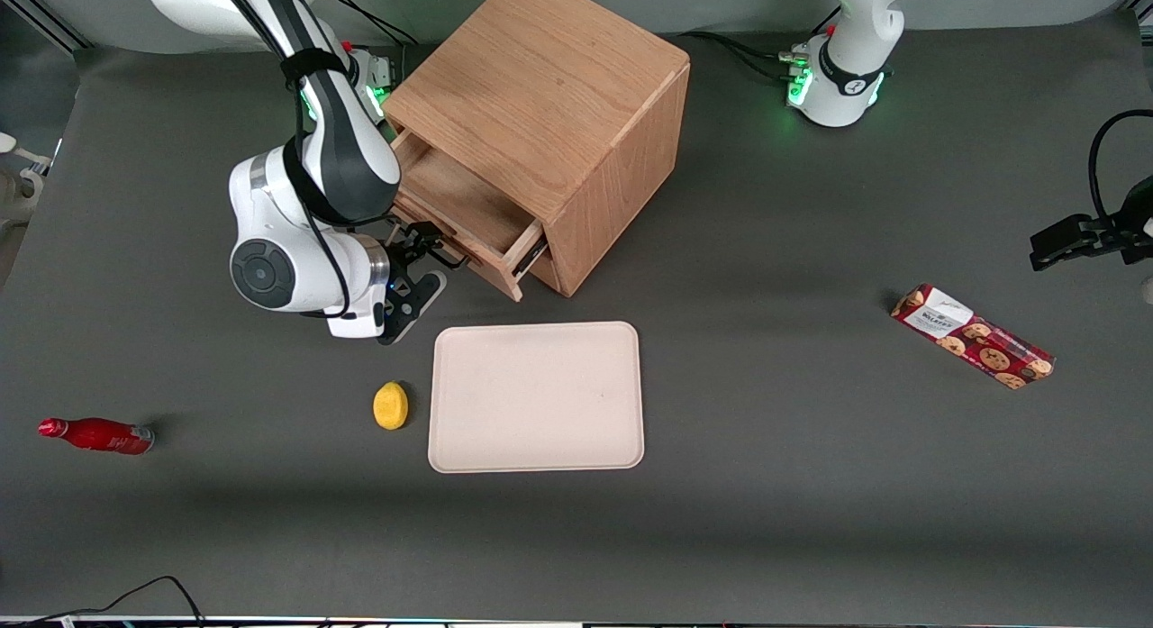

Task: Open upper drawer
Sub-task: 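Pull the handle outward with the right gripper, sliding the drawer open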

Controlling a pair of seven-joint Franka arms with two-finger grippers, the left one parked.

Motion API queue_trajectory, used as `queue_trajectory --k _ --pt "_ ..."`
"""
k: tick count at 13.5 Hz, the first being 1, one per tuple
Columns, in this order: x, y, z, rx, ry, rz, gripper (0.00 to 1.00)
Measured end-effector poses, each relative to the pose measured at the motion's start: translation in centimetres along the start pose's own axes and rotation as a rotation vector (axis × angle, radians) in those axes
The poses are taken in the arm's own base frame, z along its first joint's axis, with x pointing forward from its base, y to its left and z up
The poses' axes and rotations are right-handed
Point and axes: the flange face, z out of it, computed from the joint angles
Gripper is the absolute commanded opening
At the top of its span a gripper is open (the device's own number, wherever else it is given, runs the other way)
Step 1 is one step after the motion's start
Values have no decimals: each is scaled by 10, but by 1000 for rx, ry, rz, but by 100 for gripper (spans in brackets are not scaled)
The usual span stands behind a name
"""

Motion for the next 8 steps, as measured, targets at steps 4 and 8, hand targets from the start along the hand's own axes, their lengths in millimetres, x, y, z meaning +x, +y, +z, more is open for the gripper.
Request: queue_trajectory --k 4,8 --pt "0 20 -7 -11 13 -30 100" --pt "-4 42 -16 -22 30 -46 100"
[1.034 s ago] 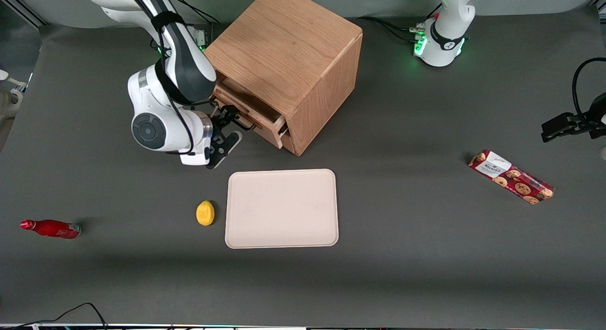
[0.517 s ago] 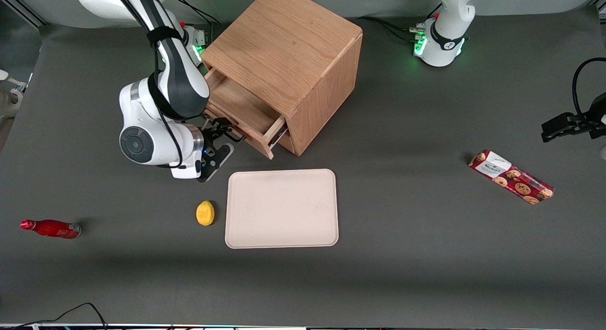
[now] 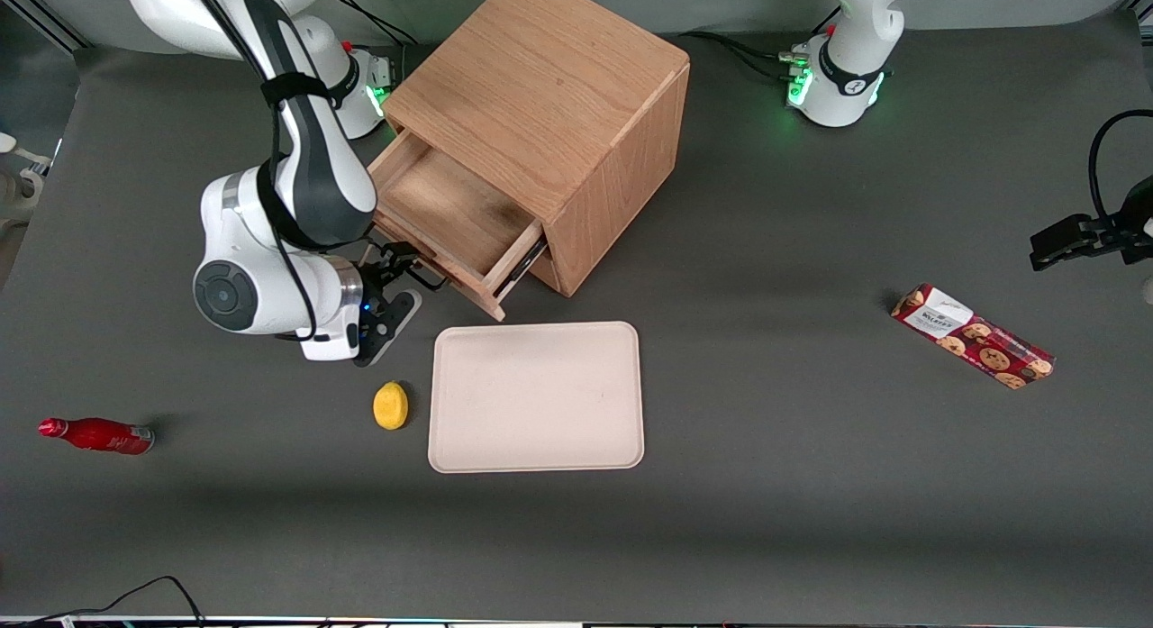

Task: Open upper drawer
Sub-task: 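Pull the handle outward with the right gripper, sliding the drawer open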

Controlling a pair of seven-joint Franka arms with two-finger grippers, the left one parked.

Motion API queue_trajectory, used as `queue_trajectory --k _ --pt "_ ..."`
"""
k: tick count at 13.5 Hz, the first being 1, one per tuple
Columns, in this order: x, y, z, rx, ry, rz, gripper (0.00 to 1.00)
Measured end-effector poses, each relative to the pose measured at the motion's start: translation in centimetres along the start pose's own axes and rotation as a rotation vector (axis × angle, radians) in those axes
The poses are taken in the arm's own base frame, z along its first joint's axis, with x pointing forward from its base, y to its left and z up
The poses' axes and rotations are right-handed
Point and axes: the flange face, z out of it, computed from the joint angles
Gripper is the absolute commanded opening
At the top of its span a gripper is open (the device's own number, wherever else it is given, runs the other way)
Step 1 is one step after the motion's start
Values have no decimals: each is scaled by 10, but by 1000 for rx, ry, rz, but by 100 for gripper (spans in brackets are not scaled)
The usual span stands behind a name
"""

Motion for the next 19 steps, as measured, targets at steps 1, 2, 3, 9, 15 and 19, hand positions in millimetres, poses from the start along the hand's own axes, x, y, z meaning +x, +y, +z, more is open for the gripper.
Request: queue_trajectory --k 1,2,3,9,15,19 --pt "-1 3 -1 -2 2 -3 100" --pt "-1 6 -2 -5 4 -8 100" --pt "-1 10 -4 -9 6 -14 100" --pt "-1 37 -15 -39 19 -51 100" --pt "0 51 -21 -57 27 -71 100" --pt "0 66 -26 -76 30 -103 100"
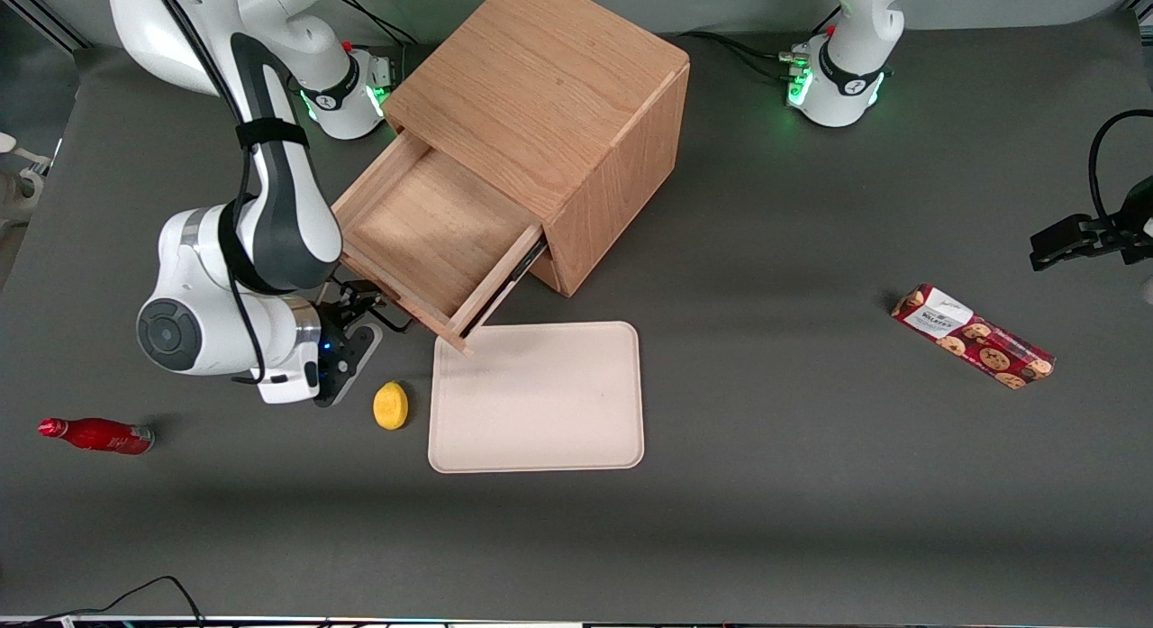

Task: Open upper drawer
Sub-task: 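Pull the handle outward with the right gripper, sliding the drawer open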

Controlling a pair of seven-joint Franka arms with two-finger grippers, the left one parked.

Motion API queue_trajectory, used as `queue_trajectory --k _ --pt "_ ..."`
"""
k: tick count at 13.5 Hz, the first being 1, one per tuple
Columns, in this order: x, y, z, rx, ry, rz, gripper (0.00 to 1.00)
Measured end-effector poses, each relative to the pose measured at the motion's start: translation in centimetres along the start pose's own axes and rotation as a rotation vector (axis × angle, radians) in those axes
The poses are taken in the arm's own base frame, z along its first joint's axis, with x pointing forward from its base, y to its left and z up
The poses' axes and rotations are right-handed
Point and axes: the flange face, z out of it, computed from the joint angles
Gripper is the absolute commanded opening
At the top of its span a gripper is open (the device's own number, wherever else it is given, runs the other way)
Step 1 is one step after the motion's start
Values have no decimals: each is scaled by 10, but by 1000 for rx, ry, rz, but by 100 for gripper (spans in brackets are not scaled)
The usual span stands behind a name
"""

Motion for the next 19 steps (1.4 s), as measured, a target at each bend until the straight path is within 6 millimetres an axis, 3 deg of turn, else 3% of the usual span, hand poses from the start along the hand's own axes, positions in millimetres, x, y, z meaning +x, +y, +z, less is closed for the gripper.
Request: queue_trajectory --k 5,19 --pt "-3 20 -6 -17 13 1 100" --pt "-3 20 -21 -13 3 -12 100"
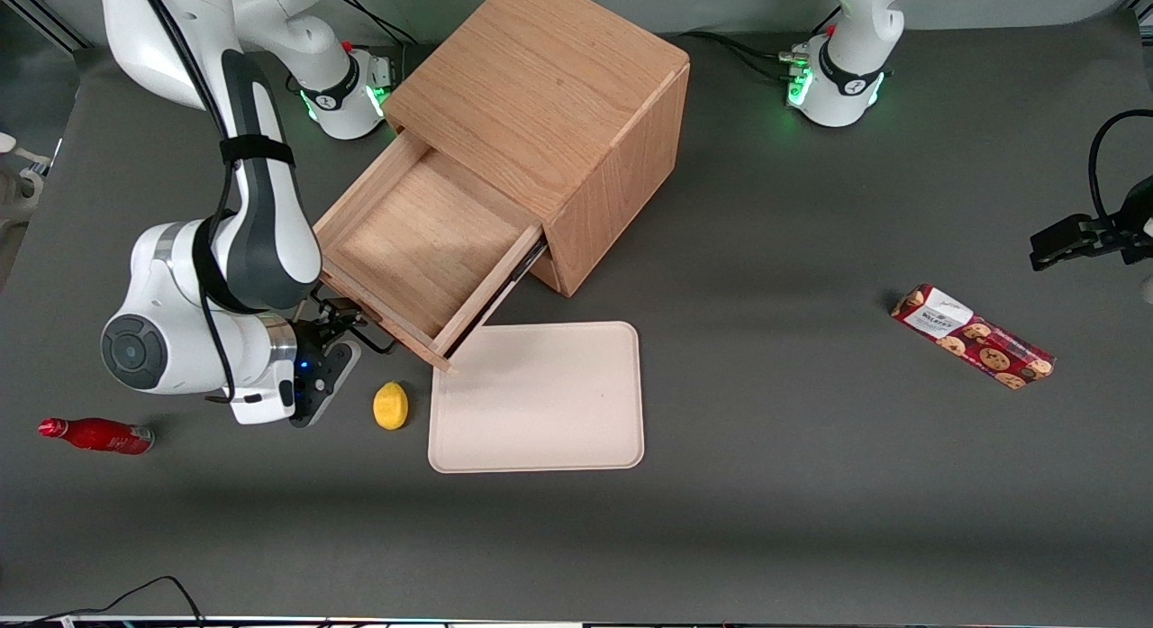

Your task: Open upper drawer

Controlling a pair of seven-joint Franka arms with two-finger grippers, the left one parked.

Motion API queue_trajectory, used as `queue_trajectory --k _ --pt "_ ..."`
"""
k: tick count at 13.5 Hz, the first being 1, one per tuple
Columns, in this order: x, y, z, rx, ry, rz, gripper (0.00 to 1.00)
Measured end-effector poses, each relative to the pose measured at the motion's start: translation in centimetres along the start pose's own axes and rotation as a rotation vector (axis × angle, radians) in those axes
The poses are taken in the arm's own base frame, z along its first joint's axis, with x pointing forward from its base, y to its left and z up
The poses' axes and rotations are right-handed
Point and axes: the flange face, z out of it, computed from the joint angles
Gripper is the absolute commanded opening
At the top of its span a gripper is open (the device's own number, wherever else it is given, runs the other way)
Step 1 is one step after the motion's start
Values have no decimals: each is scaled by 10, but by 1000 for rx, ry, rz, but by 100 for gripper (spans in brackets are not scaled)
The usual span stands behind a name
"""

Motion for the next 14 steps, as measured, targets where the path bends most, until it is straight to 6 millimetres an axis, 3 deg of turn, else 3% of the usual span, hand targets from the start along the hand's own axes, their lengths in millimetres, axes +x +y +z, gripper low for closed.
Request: queue_trajectory --k 4,9,14 --pt "-9 -14 -30 25 1 91 100" --pt "-52 -38 -105 -28 23 368 100" --pt "-83 -53 -143 -84 69 632 100"
